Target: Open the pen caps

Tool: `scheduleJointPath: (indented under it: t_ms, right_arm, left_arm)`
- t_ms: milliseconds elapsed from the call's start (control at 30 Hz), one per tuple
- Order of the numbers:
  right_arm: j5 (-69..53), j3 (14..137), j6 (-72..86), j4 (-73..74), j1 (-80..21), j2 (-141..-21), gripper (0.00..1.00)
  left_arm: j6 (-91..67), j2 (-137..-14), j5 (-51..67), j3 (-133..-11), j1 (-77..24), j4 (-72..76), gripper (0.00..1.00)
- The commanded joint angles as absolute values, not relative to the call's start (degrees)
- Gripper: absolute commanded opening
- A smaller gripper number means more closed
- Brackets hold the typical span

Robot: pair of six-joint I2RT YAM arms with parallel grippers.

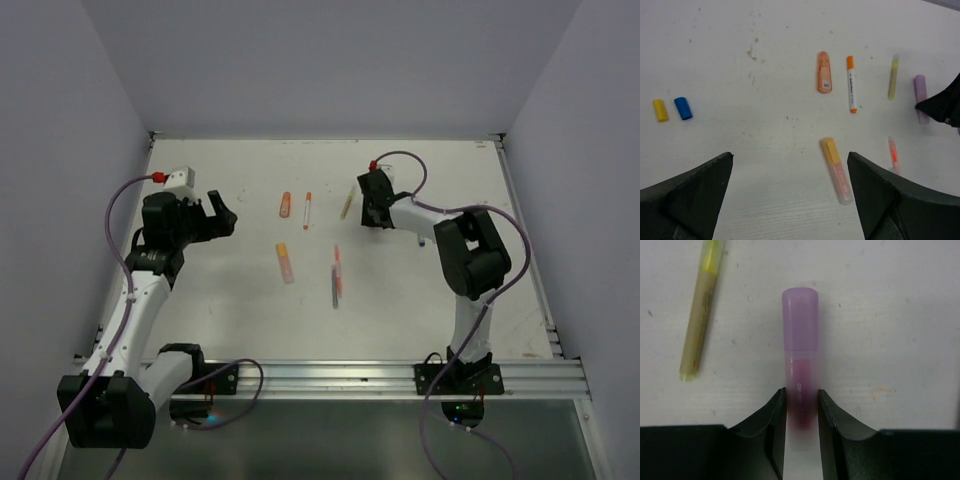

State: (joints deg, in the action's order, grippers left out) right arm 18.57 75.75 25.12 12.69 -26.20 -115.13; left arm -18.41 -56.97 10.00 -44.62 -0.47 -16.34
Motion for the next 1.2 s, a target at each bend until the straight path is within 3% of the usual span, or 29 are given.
scheduleJointPath:
  t_ms: [0,200,467,633,1167]
  right_arm:
    - [17.85,69.89,21.63,8.80,-27.77,-103.84,0.01]
    - [15.91,56.46,18.89,2.38,-38.03,-89.32,0.00]
    - [15.73,46.41,19.07,-9.48,-51.84,-75.86,0.00]
    - [18.10,42.72,18.90,-14.14,-57.39,-73.57,0.00]
    - [19.42,41.49,18.28,-16.96,-58.80,-73.74,0.00]
  left_arm:
    - [-20.38,-57.57,20.82,-43.68,-1.22,-10.02,1.00]
    - [-32.14,-58.80,26.64,-41.15,-5.16,-1.52,0.98]
    - [-40.43,-61.61,12.41,-41.83,-22.56,7.73,0.93]
    - [-41.75,-62.22,2.65,-43.77,-29.26,7.29,0.87]
    - [-46.32,-69.96,-5.10,-46.23,-38.05,4.48,0.65]
